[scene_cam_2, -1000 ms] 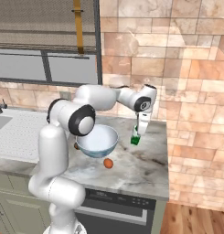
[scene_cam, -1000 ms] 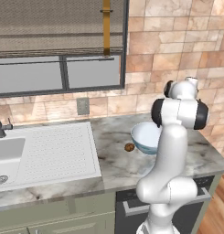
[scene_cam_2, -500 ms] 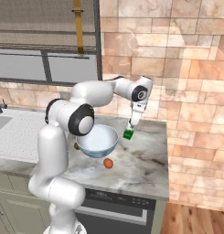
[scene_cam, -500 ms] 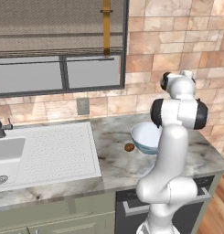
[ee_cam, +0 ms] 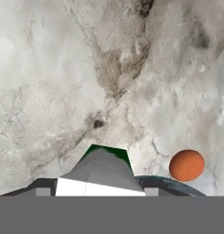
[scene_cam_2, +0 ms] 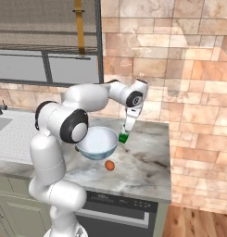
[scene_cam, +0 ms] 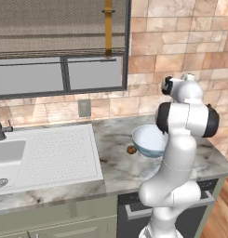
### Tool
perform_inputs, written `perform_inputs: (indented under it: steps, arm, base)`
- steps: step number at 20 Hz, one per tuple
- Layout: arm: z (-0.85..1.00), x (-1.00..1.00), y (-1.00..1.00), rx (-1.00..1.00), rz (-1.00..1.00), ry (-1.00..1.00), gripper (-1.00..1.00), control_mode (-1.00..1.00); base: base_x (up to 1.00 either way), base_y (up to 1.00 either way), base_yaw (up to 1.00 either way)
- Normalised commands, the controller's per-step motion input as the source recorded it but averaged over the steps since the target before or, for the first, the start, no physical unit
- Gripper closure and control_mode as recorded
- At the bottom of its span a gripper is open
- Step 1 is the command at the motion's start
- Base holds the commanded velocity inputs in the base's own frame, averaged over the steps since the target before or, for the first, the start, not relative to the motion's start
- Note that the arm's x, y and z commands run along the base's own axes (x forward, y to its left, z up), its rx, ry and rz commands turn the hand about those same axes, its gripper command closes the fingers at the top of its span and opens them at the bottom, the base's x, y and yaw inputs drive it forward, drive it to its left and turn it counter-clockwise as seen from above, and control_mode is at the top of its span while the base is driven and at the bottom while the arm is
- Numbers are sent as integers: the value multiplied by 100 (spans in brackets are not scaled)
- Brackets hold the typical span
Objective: Gather the eggs and milk located in the vicinity of the sink area and place them right next to the bowl.
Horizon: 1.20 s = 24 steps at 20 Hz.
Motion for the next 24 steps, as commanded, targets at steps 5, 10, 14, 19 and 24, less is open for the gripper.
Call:
perform_inputs:
  steps: [5, 10, 14, 19, 24]
  arm:
    - [-12, 0, -13, 0, 0, -22, 100, -100]
    - [-19, 0, -11, -1, 0, -13, 100, -100]
    - [-22, 0, -5, -2, 0, -5, 100, -100]
    - [-18, 0, 0, -3, 0, -1, 100, -100]
    - [-18, 1, -1, -1, 0, 0, 100, -100]
  base:
    - [0, 0, 0]
    - [0, 0, 0]
    - [0, 0, 0]
    - [0, 0, 0]
    - [0, 0, 0]
